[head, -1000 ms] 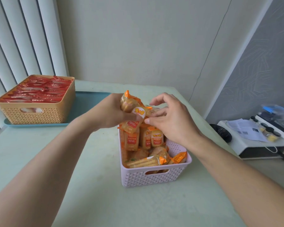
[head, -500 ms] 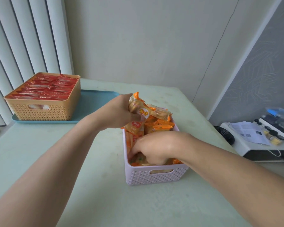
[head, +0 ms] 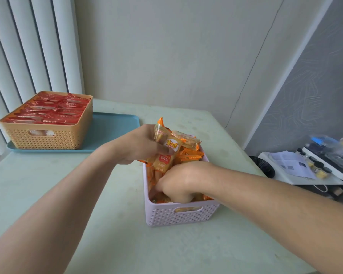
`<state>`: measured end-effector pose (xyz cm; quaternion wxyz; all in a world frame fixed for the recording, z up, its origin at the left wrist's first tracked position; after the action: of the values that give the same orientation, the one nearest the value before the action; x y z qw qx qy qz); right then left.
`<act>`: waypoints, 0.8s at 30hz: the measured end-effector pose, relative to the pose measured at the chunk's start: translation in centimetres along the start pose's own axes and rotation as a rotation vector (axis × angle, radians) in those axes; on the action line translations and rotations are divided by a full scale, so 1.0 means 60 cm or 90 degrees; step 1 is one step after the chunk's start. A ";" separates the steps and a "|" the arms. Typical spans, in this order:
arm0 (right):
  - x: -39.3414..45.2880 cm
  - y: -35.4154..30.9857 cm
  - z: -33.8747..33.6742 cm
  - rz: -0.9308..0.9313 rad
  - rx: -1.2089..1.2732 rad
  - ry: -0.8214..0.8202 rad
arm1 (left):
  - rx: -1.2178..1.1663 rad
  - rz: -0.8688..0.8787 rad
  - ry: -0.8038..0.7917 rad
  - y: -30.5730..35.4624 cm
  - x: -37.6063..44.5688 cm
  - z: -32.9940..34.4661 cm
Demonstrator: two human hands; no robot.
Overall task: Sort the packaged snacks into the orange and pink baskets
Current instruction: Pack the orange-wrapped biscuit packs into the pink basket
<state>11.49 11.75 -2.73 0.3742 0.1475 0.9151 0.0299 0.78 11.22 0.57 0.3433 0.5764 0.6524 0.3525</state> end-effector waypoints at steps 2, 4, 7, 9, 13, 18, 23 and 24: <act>-0.011 0.004 0.000 -0.026 0.061 0.044 | -0.014 0.003 -0.001 0.002 -0.002 0.002; -0.019 0.017 0.005 -0.034 0.142 0.093 | -0.013 0.004 0.012 0.002 -0.001 0.001; -0.031 0.044 0.007 -0.021 0.315 0.164 | 0.003 -0.003 0.043 0.000 0.002 -0.001; -0.041 0.046 0.008 -0.012 0.380 0.172 | 0.007 -0.002 0.049 0.000 0.004 -0.001; -0.037 0.019 0.013 0.015 0.399 0.197 | -0.016 -0.011 0.060 0.001 0.003 -0.003; -0.016 0.002 0.012 0.086 0.400 0.127 | -0.037 -0.022 0.073 0.002 0.001 -0.002; -0.016 0.008 0.019 0.143 0.453 0.205 | -0.026 -0.019 0.069 0.005 -0.002 -0.001; -0.018 0.013 0.022 0.145 0.477 0.218 | -0.021 -0.016 0.070 0.006 -0.002 -0.001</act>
<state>13.33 12.10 -2.82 0.1321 0.3661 0.8895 -0.2395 0.92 11.10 0.96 0.3206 0.5422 0.6716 0.3900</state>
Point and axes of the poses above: each hand's wrist, its own x-axis towards the middle knuckle, its own z-axis out of the palm, y = z × x, the point moved 4 cm from there along x, towards the middle knuckle, and after that the axes turned 12 degrees about x, right-handed, at the moved point
